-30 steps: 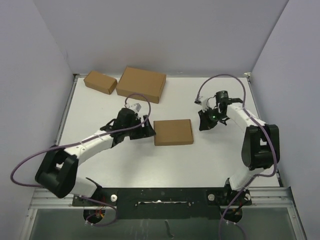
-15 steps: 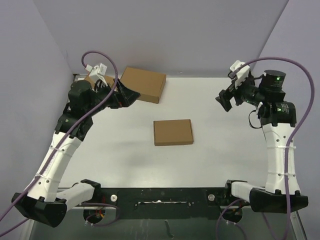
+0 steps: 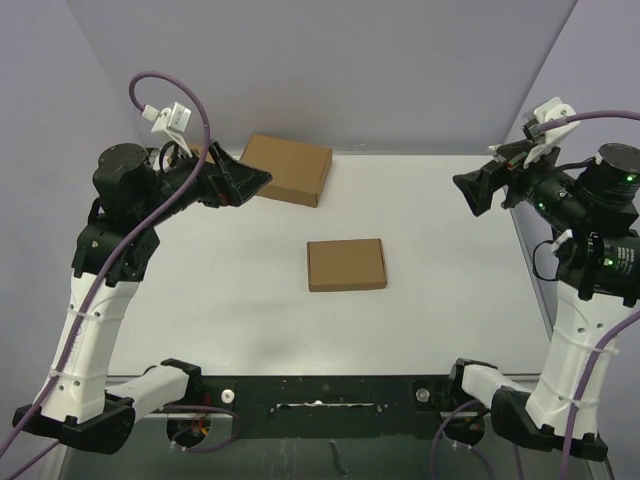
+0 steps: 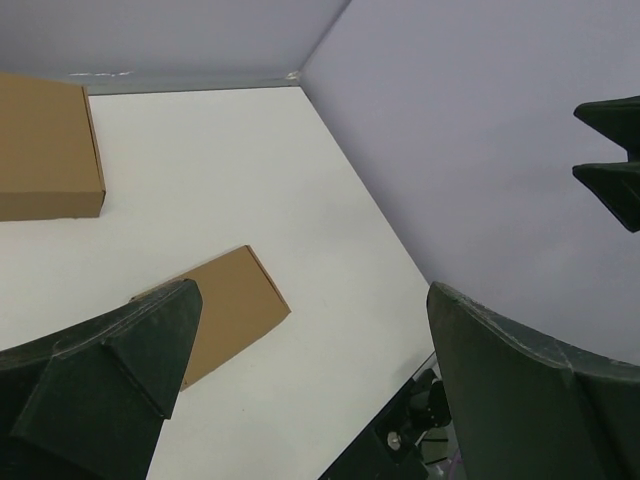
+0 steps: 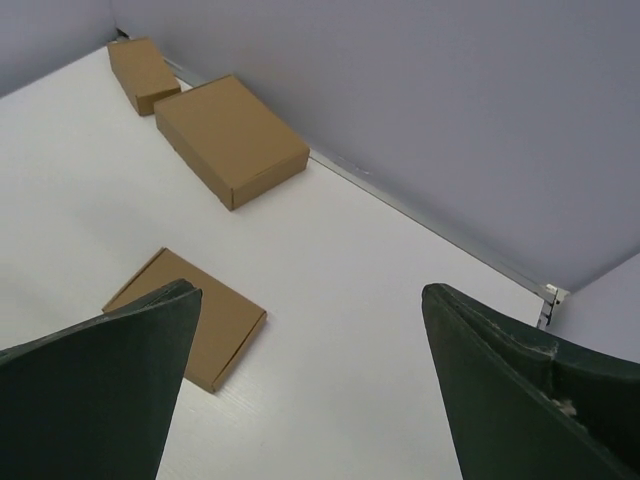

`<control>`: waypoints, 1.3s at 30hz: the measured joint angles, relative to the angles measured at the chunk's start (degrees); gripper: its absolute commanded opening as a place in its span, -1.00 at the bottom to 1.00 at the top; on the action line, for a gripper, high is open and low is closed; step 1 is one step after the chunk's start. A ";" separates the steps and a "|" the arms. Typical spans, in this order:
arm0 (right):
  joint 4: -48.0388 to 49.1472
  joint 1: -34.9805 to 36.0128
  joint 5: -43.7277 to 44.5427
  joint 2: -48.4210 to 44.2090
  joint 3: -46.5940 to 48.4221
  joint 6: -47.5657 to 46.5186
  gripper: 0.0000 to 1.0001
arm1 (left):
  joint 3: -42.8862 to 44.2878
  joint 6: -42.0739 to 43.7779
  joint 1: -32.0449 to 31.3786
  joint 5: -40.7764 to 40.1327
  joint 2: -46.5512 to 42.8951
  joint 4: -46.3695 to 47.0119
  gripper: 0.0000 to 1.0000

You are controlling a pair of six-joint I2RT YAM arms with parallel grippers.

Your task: Fold the paper box

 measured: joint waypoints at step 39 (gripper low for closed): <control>0.98 -8.07 -3.43 -2.32 2.21 18.08 0.96 | -2.78 2.47 0.31 0.68 -5.44 -5.03 0.96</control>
